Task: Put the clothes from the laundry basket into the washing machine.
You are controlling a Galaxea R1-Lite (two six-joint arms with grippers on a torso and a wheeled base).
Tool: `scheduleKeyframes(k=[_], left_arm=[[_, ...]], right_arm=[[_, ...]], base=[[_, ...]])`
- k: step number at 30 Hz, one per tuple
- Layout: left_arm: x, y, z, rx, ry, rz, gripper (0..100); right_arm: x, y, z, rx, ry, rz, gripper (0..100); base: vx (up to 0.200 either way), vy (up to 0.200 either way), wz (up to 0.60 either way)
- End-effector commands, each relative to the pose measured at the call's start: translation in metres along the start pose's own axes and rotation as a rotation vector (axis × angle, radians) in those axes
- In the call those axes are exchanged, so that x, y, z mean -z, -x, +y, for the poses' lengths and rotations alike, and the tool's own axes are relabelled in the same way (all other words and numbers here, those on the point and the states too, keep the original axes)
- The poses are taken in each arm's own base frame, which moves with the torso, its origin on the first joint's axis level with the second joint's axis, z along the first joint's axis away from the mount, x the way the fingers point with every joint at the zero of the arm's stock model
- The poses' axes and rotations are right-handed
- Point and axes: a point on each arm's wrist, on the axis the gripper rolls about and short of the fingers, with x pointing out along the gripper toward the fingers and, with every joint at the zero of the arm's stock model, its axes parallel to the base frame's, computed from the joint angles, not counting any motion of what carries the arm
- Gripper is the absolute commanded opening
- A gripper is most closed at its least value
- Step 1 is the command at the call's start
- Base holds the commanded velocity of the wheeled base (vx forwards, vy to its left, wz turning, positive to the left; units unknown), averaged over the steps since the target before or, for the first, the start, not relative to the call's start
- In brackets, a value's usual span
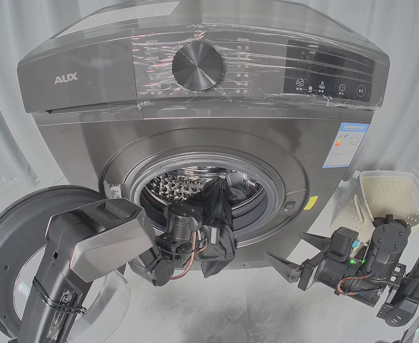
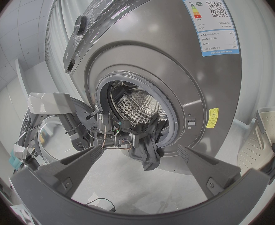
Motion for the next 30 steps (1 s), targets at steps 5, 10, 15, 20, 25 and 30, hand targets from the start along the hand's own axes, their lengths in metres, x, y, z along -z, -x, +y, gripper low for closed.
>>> scheduleKeyframes(k=[5, 10, 15, 20, 25, 30], left_arm=[[-0.052, -0.026, -0.003, -0.03, 0.086, -0.251, 0], [-0.072, -0.038, -0.006, -0.04, 0.125, -0.348, 0], [-0.066, -0.04, -0.006, -0.039, 0.124, -0.338, 0], [-0.064, -0.039, -0.007, -0.036, 0.138, -0.33, 100], [-0.058, -0.011, -0.011, -0.02, 0.121, -0.222, 100], [-0.04, 0.005, -0.015, 0.032, 0.098, -0.121, 100]], right_arm=[[-0.001, -0.001, 0.001, -0.005, 0.0, -0.009, 100], [-0.001, -0.001, 0.001, -0.005, 0.0, -0.009, 100], [-0.001, -0.001, 0.001, -0.003, -0.001, -0.009, 100], [-0.002, -0.001, 0.0, -0.002, -0.001, -0.011, 100], [-0.002, -0.001, 0.0, -0.002, -0.001, -0.011, 100], [-0.003, -0.002, 0.001, -0.005, -0.001, -0.018, 100]], base=[[0.0, 0.0, 0.0], [0.0, 0.0, 0.0], [0.0, 0.0, 0.0], [0.0, 0.0, 0.0], [0.0, 0.0, 0.0], [0.0, 0.0, 0.0]])
